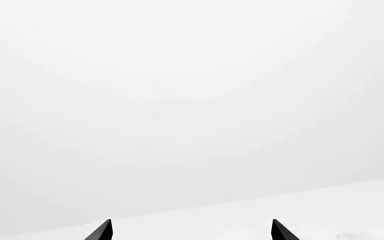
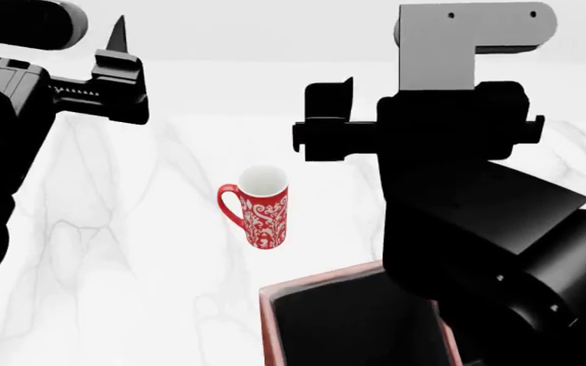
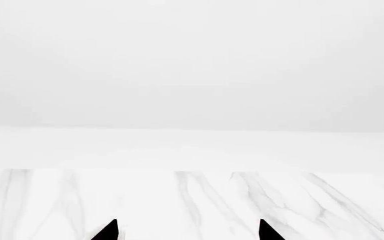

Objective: Pick up the book and place it in the right compartment of the caddy.

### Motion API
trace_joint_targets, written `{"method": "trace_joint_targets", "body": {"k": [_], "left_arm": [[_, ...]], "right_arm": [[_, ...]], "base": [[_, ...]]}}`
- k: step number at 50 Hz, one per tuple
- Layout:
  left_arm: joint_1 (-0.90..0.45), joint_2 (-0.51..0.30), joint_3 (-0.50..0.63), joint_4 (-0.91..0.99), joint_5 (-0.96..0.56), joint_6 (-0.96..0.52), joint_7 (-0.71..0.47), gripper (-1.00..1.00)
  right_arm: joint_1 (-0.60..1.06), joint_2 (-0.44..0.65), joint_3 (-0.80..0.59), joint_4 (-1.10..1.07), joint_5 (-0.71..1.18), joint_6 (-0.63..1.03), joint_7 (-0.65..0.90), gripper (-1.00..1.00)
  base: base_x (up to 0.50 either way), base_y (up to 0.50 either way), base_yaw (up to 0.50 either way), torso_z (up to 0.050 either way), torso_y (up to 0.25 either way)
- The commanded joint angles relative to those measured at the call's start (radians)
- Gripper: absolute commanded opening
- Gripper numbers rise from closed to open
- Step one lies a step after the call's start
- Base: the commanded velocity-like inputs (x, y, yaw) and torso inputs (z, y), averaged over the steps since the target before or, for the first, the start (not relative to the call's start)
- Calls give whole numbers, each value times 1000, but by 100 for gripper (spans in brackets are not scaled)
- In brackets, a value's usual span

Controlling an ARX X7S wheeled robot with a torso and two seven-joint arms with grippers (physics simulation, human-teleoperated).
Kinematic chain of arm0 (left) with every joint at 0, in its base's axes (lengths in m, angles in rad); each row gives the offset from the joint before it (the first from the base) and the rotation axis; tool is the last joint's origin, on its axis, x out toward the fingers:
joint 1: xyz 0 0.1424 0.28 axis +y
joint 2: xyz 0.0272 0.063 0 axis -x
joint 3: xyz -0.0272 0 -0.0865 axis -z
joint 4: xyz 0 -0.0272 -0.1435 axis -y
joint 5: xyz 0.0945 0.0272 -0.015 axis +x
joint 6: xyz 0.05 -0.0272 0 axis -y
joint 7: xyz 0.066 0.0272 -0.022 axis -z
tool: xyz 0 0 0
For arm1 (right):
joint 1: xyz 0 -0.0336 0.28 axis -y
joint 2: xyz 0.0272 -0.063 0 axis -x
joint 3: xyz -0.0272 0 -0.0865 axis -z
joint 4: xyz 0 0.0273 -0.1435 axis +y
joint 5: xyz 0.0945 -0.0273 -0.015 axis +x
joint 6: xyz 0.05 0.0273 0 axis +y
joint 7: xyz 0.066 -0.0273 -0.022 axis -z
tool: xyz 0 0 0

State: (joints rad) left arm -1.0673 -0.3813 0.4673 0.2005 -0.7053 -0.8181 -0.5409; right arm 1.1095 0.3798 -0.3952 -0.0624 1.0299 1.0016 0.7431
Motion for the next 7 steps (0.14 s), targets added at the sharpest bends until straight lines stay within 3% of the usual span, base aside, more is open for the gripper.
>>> {"method": "trace_joint_targets", "body": {"k": [1, 7], "left_arm": [[-19, 13, 16, -14, 2, 3, 10, 100], [-26, 16, 19, -9, -1, 1, 12, 100]], "right_arm": [[7, -11, -6, -19, 10, 4, 7, 100], [16, -14, -1, -34, 11, -1, 16, 100]], "base": [[0, 0, 0, 0, 0], [0, 0, 0, 0, 0]]}}
